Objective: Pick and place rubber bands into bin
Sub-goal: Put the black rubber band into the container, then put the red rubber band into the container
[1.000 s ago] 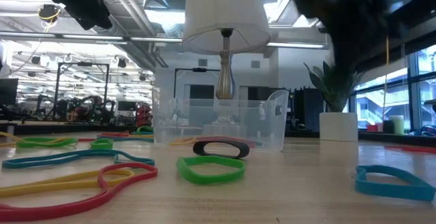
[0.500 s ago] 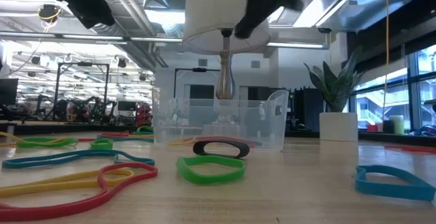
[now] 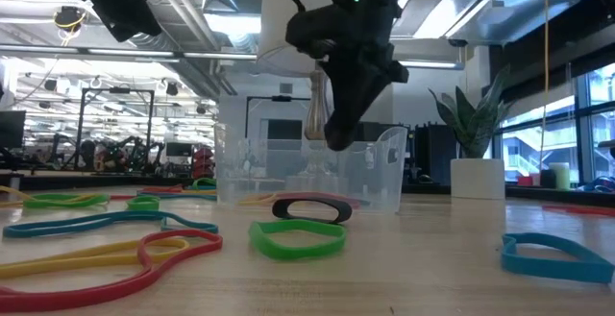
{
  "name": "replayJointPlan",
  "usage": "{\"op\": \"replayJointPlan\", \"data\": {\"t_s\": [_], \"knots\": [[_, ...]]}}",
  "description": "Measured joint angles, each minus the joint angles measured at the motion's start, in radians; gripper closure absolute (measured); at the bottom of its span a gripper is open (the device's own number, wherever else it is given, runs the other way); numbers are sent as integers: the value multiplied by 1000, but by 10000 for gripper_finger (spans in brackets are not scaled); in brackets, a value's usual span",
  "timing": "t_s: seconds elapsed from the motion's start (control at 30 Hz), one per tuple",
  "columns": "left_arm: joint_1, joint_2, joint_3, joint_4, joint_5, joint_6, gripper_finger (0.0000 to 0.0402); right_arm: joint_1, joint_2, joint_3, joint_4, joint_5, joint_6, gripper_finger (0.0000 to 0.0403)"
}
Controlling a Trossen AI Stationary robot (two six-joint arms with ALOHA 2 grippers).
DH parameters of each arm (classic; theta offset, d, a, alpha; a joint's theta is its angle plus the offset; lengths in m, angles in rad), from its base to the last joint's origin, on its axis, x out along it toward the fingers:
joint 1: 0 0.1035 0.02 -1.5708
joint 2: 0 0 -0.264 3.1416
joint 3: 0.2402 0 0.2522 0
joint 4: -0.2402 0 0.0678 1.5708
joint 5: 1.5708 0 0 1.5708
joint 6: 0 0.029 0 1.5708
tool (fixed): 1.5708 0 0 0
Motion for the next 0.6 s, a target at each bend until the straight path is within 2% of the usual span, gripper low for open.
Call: {"op": "replayJointPlan", "data": {"t_s": [0.37,0.6], "knots": [[0,0,0,0,-1,0,398,-8,-5,0,-9,-32,30,272],[0,0,0,0,-4,0,396,-8,-5,0,-9,-43,29,228]]}}
